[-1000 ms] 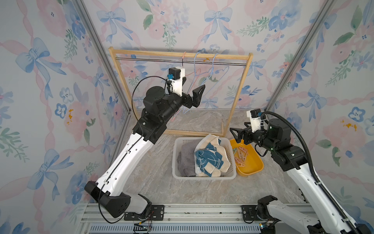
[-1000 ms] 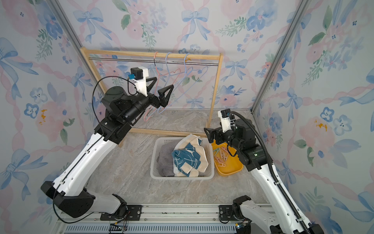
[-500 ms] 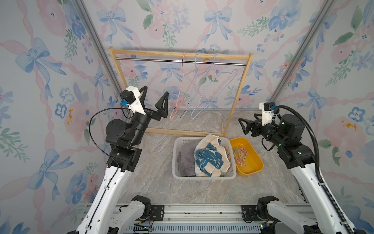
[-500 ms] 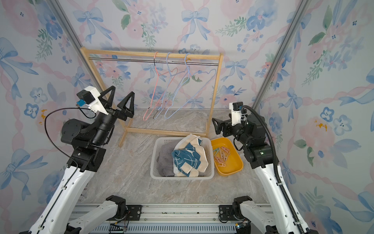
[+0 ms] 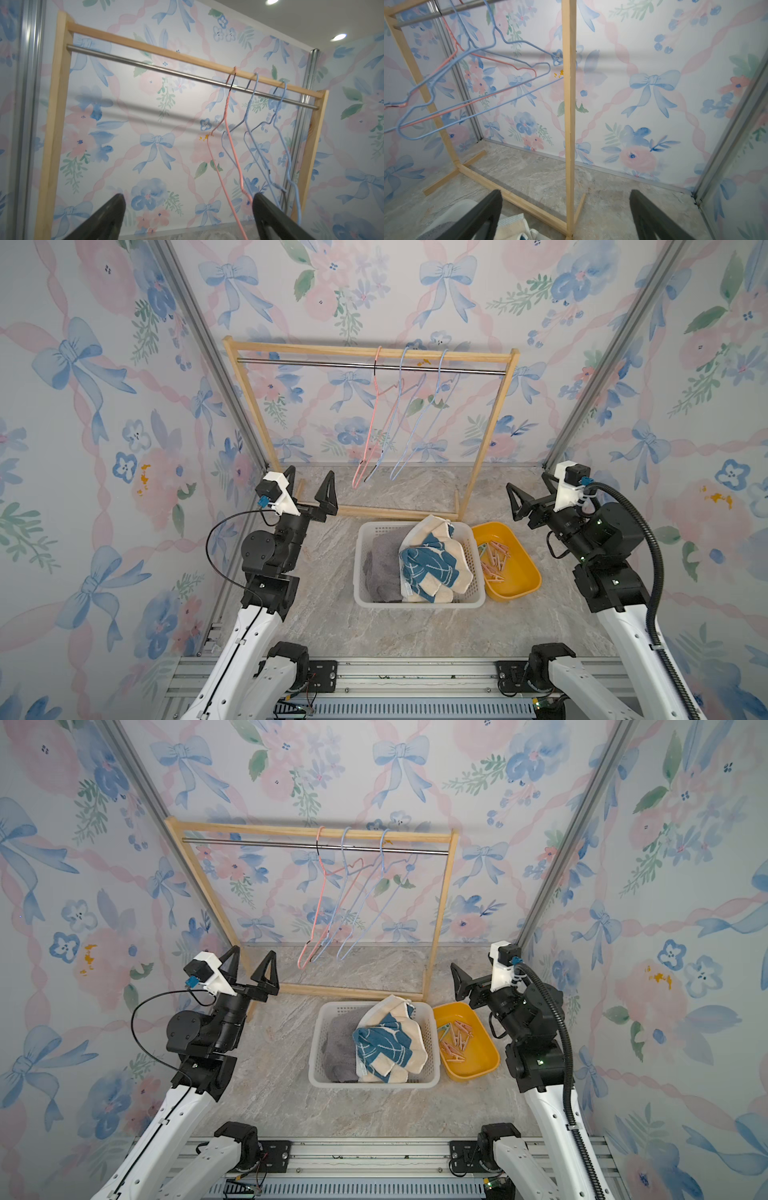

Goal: Remove the clothespins securing towels to the hanger
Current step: Reset both arms

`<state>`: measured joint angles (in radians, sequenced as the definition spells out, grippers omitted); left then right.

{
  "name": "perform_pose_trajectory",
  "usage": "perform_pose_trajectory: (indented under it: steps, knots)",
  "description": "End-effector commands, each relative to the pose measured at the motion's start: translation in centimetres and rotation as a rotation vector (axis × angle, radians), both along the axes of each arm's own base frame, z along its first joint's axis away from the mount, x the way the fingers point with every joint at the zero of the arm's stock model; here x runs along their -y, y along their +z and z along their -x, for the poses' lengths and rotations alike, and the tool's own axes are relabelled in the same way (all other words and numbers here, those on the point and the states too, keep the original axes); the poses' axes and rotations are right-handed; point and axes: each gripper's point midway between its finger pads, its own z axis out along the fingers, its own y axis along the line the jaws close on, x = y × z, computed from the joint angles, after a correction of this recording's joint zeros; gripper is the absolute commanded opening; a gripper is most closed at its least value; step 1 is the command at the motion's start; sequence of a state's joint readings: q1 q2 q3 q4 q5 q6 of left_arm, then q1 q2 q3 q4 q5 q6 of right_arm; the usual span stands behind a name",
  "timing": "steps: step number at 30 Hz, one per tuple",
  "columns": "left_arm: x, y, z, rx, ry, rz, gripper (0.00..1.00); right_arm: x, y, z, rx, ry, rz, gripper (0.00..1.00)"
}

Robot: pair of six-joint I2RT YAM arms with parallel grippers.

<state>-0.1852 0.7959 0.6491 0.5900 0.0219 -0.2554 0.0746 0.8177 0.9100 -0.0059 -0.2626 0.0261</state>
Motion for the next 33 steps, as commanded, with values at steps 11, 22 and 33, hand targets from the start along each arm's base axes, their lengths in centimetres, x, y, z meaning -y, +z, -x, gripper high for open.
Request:
perform_pose_trajectory:
  steps: [11,22,33]
  knots:
    - [-3.2,-13.7,-6.3,-0.275,0.270,-0.131,0.98,6.2,-9.6,-2.4,-0.036,-0.230,-0.052,0.98]
    - [-5.3,-24.1,-8.4,-0.480,0.346,-0.159,0.98,9.1,-17.4,-3.3,-0.081,-0.334,-0.041,0.98]
    - [-5.9,-23.2,-7.3,-0.396,0.338,-0.178,0.98,9.1,-21.0,-4.0,-0.104,-0.307,-0.082,0.98]
